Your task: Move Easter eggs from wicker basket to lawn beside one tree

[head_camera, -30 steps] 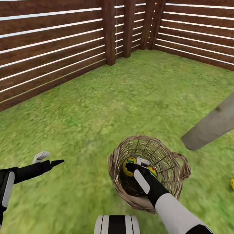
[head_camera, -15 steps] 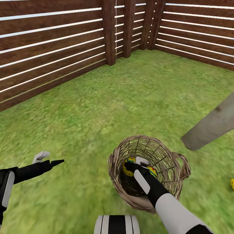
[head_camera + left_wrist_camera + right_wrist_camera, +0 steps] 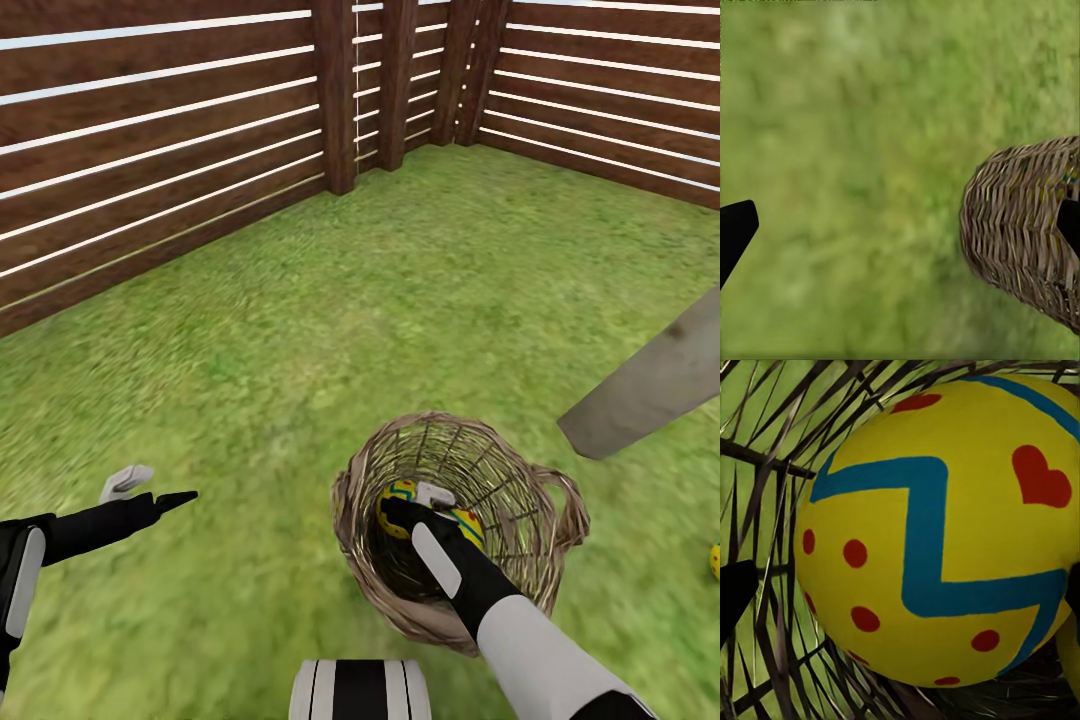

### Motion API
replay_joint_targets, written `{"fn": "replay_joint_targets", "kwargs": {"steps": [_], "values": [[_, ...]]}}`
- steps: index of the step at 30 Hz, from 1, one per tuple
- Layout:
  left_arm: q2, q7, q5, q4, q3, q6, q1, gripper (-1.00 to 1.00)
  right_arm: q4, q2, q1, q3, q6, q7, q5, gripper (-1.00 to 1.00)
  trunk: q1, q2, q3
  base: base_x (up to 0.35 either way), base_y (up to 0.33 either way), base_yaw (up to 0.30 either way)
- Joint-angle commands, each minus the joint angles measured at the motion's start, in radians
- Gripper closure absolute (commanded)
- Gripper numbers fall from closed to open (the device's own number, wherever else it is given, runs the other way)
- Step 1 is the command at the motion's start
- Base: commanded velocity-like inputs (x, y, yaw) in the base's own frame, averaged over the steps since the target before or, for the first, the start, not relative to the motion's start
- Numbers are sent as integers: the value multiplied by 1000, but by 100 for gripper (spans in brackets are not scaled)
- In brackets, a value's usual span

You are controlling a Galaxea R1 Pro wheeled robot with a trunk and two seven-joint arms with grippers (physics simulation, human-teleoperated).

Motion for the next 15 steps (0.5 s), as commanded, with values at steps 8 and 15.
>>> {"fn": "replay_joint_targets", "kwargs": {"steps": [8,15], "values": [[0,1,6,0,1,8,0,-100,-2,1,0,5,1,-8,-8,-100,1,-1,-8,0,0,0],[0,1,6,0,2,9,-1,-100,0,4,0,2,-1,-10,38,-100,1,-1,-8,0,0,0]]}}
